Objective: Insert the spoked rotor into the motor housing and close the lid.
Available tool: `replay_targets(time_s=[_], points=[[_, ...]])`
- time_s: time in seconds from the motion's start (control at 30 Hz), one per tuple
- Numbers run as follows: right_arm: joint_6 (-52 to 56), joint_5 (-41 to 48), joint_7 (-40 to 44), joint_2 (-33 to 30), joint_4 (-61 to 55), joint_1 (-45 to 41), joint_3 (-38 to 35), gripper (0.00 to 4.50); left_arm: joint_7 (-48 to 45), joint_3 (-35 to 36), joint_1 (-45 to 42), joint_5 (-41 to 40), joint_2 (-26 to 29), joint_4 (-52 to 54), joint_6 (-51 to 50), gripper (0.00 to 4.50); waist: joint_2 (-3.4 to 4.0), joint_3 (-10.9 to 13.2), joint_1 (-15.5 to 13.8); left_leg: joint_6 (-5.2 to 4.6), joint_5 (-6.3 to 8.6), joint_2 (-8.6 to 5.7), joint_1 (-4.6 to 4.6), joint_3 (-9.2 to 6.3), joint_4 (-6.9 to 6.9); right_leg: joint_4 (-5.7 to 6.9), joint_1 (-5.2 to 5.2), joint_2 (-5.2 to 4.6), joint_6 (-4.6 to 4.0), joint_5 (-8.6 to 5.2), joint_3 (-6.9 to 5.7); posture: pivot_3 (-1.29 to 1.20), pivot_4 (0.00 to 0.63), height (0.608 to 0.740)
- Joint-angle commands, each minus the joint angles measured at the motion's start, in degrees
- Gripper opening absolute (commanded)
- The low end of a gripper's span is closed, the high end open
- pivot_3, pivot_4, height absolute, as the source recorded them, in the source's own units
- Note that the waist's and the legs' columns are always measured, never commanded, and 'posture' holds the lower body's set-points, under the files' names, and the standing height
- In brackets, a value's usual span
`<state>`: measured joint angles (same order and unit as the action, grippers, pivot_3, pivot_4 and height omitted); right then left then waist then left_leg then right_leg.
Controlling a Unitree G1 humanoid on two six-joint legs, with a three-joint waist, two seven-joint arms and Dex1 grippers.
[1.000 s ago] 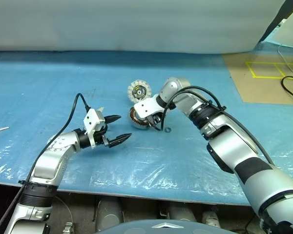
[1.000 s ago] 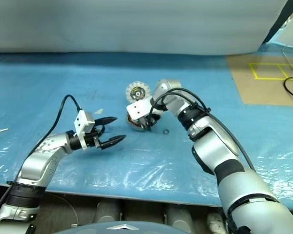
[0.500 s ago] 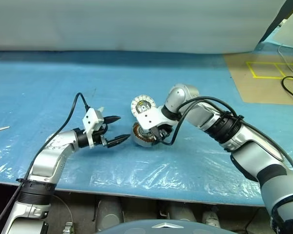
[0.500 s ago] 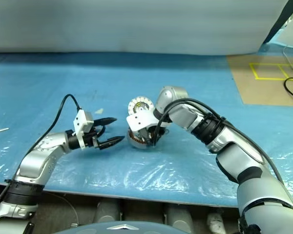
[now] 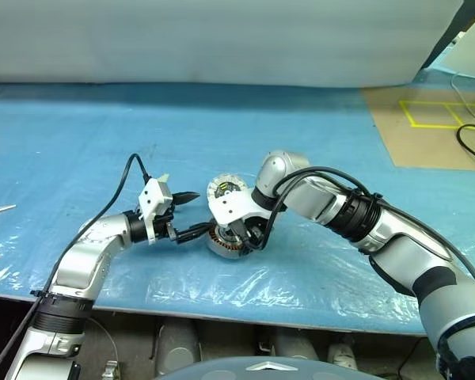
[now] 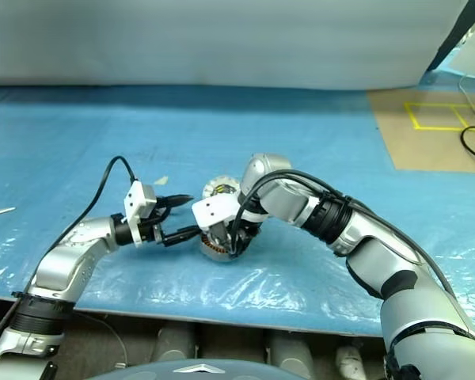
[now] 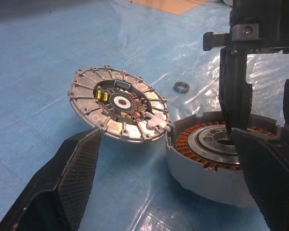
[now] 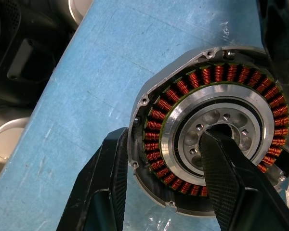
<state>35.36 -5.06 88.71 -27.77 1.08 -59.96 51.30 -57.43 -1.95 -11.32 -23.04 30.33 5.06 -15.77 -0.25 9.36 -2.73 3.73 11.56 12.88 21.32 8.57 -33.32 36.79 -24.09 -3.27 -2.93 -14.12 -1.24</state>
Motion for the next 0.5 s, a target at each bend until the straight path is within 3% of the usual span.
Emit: replay_targets(time_s=[0.03,0.17,0.5], points=[[-1.3,-1.78,-1.05,0.22,0.86,0.57,-0.45,2.81,-0.35,0.55,-0.9,-0.55,0.4,0.97,0.34,4.5,0.0,0.0,0.02,0.01,0.01,0.0,-0.08,0.0,0.0,0.0,0.07,0.0,-0.01,-0.01,0.0,0.0,0.15,0.74],[-0.37,-0.73,2.42,-0.12,0.09,-1.45,-0.97,4.14,-0.42,0.74,-0.87,-0.72,0.57,0.97,0.13,4.5,0.0,0.0,0.03,0.02,0.01,0.0,-0.24,0.0,-0.01,0.0,0.19,0.0,-0.18,-0.11,0.03,0.0,0.15,0.74],[4.71,11.47,3.79,0.38,-0.81,-12.94,-5.47,4.14,-1.33,0.01,-3.36,0.08,0.25,-2.2,0.93,4.5,0.0,0.0,0.04,0.02,0.01,-0.01,-0.24,0.0,0.02,0.0,0.19,0.01,-0.15,-0.09,0.04,0.0,0.15,0.74]])
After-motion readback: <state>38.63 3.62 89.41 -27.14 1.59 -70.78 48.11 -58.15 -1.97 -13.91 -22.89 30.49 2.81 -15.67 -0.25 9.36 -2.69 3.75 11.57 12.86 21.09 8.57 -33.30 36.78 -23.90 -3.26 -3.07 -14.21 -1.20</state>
